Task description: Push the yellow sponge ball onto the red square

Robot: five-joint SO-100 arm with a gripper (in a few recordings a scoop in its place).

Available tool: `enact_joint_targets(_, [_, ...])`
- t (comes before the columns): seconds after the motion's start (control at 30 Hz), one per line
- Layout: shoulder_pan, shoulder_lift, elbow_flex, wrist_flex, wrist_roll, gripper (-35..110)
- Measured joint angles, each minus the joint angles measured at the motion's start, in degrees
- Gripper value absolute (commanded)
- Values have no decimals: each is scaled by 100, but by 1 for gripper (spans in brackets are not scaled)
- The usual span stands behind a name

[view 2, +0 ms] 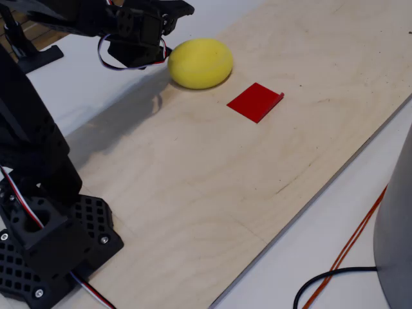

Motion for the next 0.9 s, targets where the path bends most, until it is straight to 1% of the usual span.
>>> enact_joint_targets(0.33, [-18,0,105,-9,-70,32])
enact_joint_targets(0.9, [439,149,211,-9,-176,31])
